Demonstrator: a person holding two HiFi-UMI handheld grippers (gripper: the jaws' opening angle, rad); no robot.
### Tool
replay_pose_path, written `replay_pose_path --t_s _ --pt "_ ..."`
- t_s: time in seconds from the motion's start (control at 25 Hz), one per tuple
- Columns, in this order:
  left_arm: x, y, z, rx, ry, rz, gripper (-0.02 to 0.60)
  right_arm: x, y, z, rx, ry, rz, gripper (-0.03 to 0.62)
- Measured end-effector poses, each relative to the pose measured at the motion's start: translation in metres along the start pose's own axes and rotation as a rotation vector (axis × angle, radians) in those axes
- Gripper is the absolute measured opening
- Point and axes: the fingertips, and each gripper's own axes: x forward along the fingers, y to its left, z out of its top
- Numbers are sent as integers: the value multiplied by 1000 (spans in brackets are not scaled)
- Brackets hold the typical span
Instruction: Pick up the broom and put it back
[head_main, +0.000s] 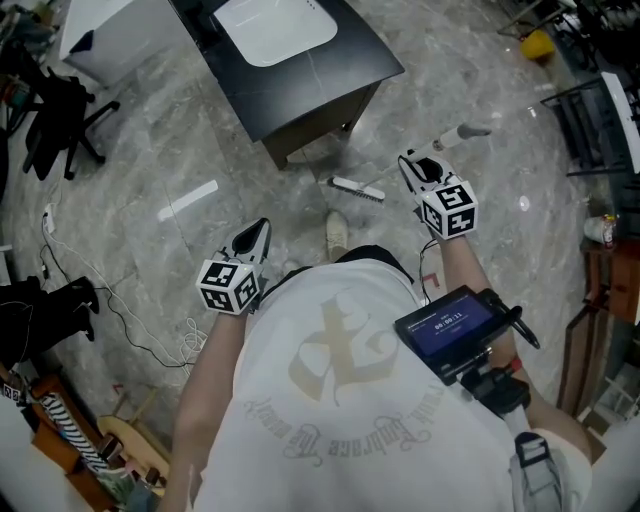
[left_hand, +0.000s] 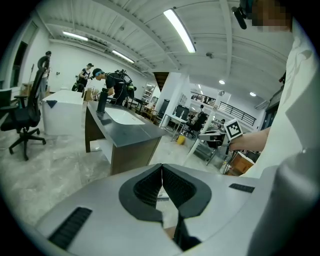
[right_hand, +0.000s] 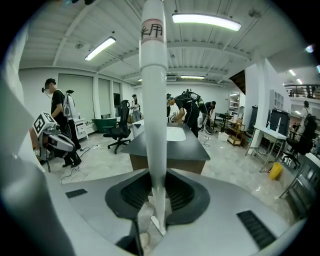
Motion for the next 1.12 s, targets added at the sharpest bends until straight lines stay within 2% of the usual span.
replay_pose_path --t_s 0.4,0.68,0.92,1.12 --pt "32 25 13 -45 21 85 13 80 -29 -7 -46 64 116 97" --pt "12 21 14 -68 4 142 12 96 -17 -4 -84 82 188 97" --pt "6 26 23 -96 -23 210 12 126 -12 0 -161 113 284 97" --pt "22 33 23 -138 -25 276 12 169 -19 -17 -237 178 380 97"
